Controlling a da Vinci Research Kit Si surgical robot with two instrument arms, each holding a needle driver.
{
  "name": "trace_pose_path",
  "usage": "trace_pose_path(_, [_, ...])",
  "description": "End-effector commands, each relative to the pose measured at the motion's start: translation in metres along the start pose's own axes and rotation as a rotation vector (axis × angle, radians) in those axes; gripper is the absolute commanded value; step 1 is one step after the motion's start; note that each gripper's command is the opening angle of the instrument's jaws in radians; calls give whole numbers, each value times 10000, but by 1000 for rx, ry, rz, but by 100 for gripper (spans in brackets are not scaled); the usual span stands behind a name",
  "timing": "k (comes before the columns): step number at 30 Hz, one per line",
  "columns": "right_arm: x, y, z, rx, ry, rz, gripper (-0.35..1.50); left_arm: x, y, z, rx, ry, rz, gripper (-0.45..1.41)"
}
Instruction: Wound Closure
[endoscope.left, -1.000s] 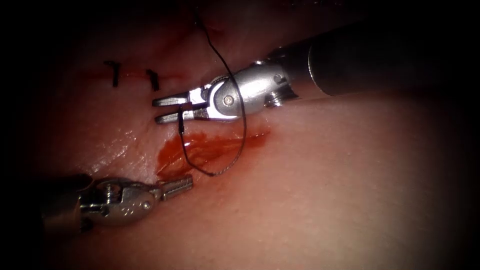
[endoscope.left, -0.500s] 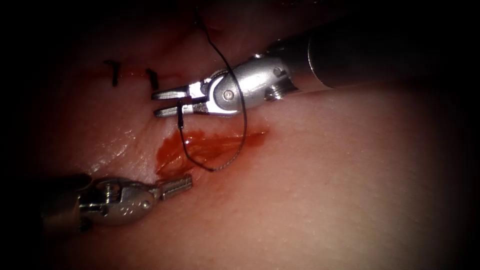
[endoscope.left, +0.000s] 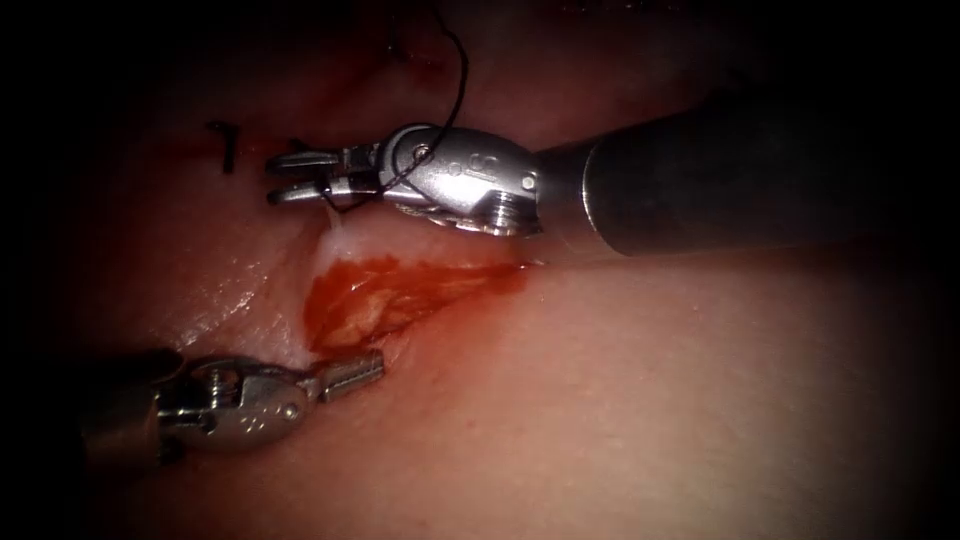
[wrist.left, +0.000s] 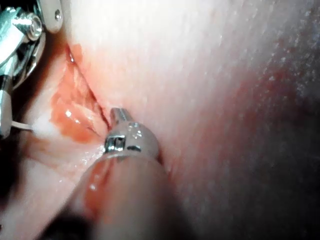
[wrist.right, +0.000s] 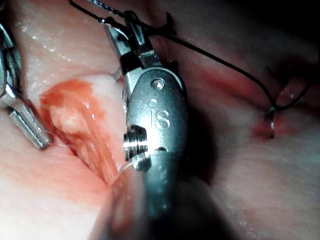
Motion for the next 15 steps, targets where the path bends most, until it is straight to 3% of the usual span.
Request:
trace_pose_path(1, [-3,4,23,-6,8,33,-35,-1,0,7,-1,2,1,-28])
trace_pose_path(5, [-6,9,38,-21,14,136,-35,-2,0,6,-5,2,3,-28])
trace_pose_path(15, [-18,-2,36,-19,-126,316,-35,-5,1,2,-9,7,1,-25])
